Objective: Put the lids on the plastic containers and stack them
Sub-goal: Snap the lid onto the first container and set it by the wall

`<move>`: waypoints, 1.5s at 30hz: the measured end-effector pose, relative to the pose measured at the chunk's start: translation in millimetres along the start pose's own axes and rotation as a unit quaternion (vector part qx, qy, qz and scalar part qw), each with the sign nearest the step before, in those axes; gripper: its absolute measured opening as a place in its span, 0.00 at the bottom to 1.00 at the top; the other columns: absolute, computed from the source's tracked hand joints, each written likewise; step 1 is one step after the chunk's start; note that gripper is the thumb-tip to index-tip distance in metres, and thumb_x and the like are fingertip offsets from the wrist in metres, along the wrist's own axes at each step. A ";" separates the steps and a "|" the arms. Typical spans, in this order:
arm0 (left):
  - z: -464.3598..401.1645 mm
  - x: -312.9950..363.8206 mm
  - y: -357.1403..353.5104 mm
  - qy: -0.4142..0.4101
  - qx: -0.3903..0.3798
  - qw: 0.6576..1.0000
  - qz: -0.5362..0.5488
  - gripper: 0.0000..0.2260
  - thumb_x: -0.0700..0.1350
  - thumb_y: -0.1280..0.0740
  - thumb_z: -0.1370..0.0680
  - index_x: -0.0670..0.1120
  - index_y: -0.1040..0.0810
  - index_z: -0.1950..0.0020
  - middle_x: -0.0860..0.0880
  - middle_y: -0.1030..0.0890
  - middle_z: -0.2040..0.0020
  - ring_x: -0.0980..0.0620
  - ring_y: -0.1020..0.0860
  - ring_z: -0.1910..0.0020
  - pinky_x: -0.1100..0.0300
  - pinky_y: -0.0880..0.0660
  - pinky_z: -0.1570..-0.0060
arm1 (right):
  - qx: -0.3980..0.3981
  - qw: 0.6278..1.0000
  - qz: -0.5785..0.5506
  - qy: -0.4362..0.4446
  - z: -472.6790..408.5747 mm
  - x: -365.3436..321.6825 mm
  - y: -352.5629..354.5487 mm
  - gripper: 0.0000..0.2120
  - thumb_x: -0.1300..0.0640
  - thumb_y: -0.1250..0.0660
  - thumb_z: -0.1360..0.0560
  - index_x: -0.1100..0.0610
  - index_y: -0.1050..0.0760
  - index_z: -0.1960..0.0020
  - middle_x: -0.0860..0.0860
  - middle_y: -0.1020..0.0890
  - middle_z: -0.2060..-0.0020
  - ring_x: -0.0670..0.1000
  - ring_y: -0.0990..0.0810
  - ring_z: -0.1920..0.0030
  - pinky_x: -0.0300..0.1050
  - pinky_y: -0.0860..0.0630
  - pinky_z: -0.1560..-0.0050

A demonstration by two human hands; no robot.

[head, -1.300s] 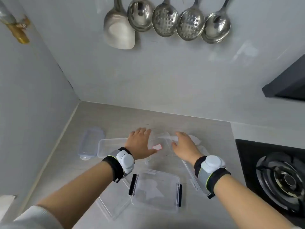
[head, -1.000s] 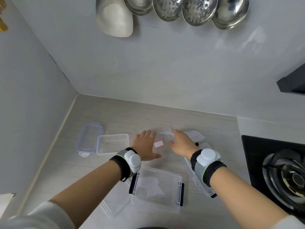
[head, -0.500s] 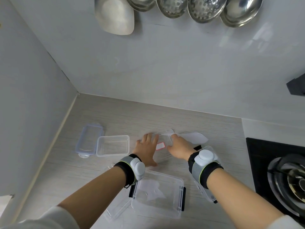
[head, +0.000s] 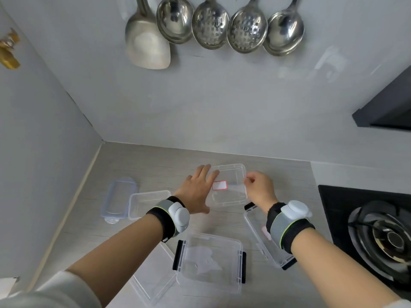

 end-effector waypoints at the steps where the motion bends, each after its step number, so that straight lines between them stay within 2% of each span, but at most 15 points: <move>1: -1.7 3.4 4.2 -0.015 0.000 1.000 -0.001 0.54 0.56 0.22 0.42 0.49 0.48 0.24 0.42 0.45 0.24 0.42 0.45 0.25 0.46 0.25 0.40 | 0.008 1.000 -0.012 -0.006 2.6 2.7 6.8 0.15 0.62 0.34 0.25 0.56 0.29 0.70 0.48 0.28 0.74 0.54 0.29 0.68 0.36 0.34 0.68; 4: -3.9 16.4 17.7 -0.058 0.002 0.998 -0.003 0.53 0.54 0.21 0.40 0.48 0.49 0.24 0.43 0.49 0.21 0.43 0.50 0.21 0.48 0.28 0.37 | 0.015 0.996 -0.069 -0.063 13.6 19.0 22.7 0.12 0.61 0.32 0.27 0.57 0.24 0.69 0.49 0.24 0.72 0.51 0.27 0.66 0.42 0.33 0.66; 7: -2.3 31.8 29.9 -0.080 0.001 0.995 0.063 0.51 0.49 0.21 0.37 0.49 0.49 0.22 0.47 0.53 0.19 0.48 0.52 0.20 0.51 0.24 0.40 | 0.024 0.984 -0.137 -0.114 30.1 40.7 35.1 0.13 0.61 0.34 0.27 0.58 0.21 0.70 0.51 0.19 0.72 0.56 0.20 0.66 0.48 0.23 0.61; 10: -1.8 37.4 30.1 -0.041 -0.005 0.985 0.166 0.53 0.49 0.20 0.35 0.51 0.51 0.21 0.51 0.53 0.20 0.49 0.45 0.22 0.50 0.27 0.35 | 0.042 0.965 -0.211 -0.150 44.4 55.2 47.0 0.14 0.63 0.34 0.24 0.55 0.20 0.67 0.53 0.17 0.69 0.57 0.15 0.62 0.53 0.18 0.56; 12: -1.0 40.7 25.9 0.002 0.004 0.976 0.218 0.51 0.50 0.20 0.34 0.50 0.50 0.21 0.49 0.48 0.21 0.48 0.42 0.23 0.50 0.31 0.30 | 0.055 0.950 -0.250 -0.178 57.1 66.3 56.8 0.14 0.64 0.35 0.22 0.56 0.21 0.65 0.54 0.17 0.67 0.55 0.15 0.63 0.55 0.17 0.55; 14: -1.6 45.2 22.4 0.035 0.012 0.965 0.261 0.48 0.51 0.20 0.33 0.47 0.44 0.22 0.47 0.39 0.24 0.47 0.37 0.26 0.52 0.33 0.30 | 0.072 0.935 -0.284 -0.200 68.6 79.2 64.4 0.13 0.65 0.36 0.21 0.59 0.22 0.64 0.55 0.17 0.67 0.53 0.16 0.66 0.54 0.18 0.57; 17: -2.9 60.0 17.9 0.043 -0.006 0.953 0.299 0.40 0.49 0.21 0.32 0.46 0.35 0.25 0.48 0.26 0.34 0.48 0.26 0.36 0.56 0.27 0.38 | 0.096 0.912 -0.331 -0.222 84.8 96.1 71.4 0.10 0.66 0.35 0.22 0.61 0.21 0.61 0.57 0.18 0.66 0.52 0.19 0.69 0.49 0.22 0.63; 19: -5.1 72.8 14.1 0.036 -0.022 0.949 0.312 0.36 0.49 0.21 0.32 0.45 0.32 0.27 0.49 0.23 0.38 0.50 0.23 0.42 0.57 0.25 0.42 | 0.108 0.902 -0.343 -0.240 95.5 107.3 74.2 0.10 0.66 0.35 0.22 0.61 0.21 0.61 0.57 0.18 0.67 0.53 0.19 0.69 0.49 0.21 0.63; 22: -11.3 91.1 8.4 0.025 -0.031 0.951 0.308 0.30 0.51 0.26 0.27 0.44 0.30 0.28 0.48 0.22 0.38 0.50 0.22 0.44 0.59 0.27 0.43 | 0.118 0.892 -0.344 -0.268 111.7 124.0 78.3 0.11 0.66 0.34 0.23 0.61 0.22 0.65 0.58 0.18 0.69 0.57 0.18 0.67 0.53 0.18 0.59; 26: -18.4 109.4 1.6 0.042 -0.033 0.949 0.311 0.22 0.47 0.32 0.21 0.44 0.28 0.28 0.46 0.21 0.37 0.48 0.21 0.42 0.58 0.28 0.41 | 0.099 0.890 -0.351 -0.273 130.6 142.0 79.9 0.10 0.66 0.32 0.25 0.64 0.21 0.65 0.60 0.18 0.71 0.58 0.16 0.68 0.49 0.17 0.67; 30: -23.6 124.4 -6.6 0.046 -0.038 0.953 0.298 0.20 0.43 0.36 0.20 0.43 0.29 0.28 0.44 0.22 0.35 0.45 0.23 0.40 0.60 0.31 0.44 | 0.083 0.884 -0.361 -0.286 146.8 154.3 76.8 0.07 0.63 0.29 0.26 0.67 0.21 0.60 0.67 0.17 0.63 0.65 0.13 0.61 0.53 0.16 0.64; 35: -30.1 143.3 -21.8 0.031 -0.051 0.964 0.258 0.16 0.42 0.37 0.21 0.44 0.25 0.32 0.43 0.21 0.38 0.42 0.23 0.39 0.54 0.29 0.42 | 0.052 0.892 -0.331 -0.304 162.4 166.7 70.5 0.11 0.62 0.30 0.26 0.72 0.20 0.58 0.66 0.15 0.64 0.62 0.13 0.66 0.54 0.15 0.63; 39: -32.6 152.7 -27.8 0.020 -0.043 0.976 0.213 0.14 0.41 0.37 0.21 0.43 0.23 0.37 0.44 0.20 0.40 0.41 0.23 0.40 0.52 0.27 0.42 | 0.056 0.901 -0.294 -0.314 166.7 170.4 68.5 0.09 0.63 0.33 0.28 0.70 0.20 0.59 0.65 0.15 0.66 0.63 0.14 0.68 0.53 0.16 0.68; 42: -34.4 154.8 -29.7 0.029 -0.040 0.982 0.180 0.10 0.38 0.39 0.23 0.42 0.22 0.45 0.44 0.19 0.46 0.41 0.22 0.47 0.50 0.24 0.49 | 0.049 0.911 -0.260 -0.315 165.6 171.5 66.7 0.09 0.63 0.33 0.27 0.69 0.20 0.58 0.64 0.15 0.67 0.62 0.14 0.69 0.51 0.16 0.71; 45: -35.4 154.0 -31.6 0.037 -0.048 0.985 0.162 0.09 0.37 0.38 0.23 0.42 0.22 0.45 0.44 0.20 0.47 0.42 0.22 0.49 0.51 0.25 0.52 | 0.046 0.918 -0.239 -0.314 164.0 172.6 65.4 0.08 0.62 0.32 0.27 0.67 0.20 0.59 0.62 0.15 0.67 0.62 0.14 0.68 0.51 0.16 0.70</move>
Point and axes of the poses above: each hand's wrist, its own z-axis away from the middle knuckle, its own y-axis out of the back of the hand, x = y × z, the point moved 5 cm from there along -z, towards the middle knuckle
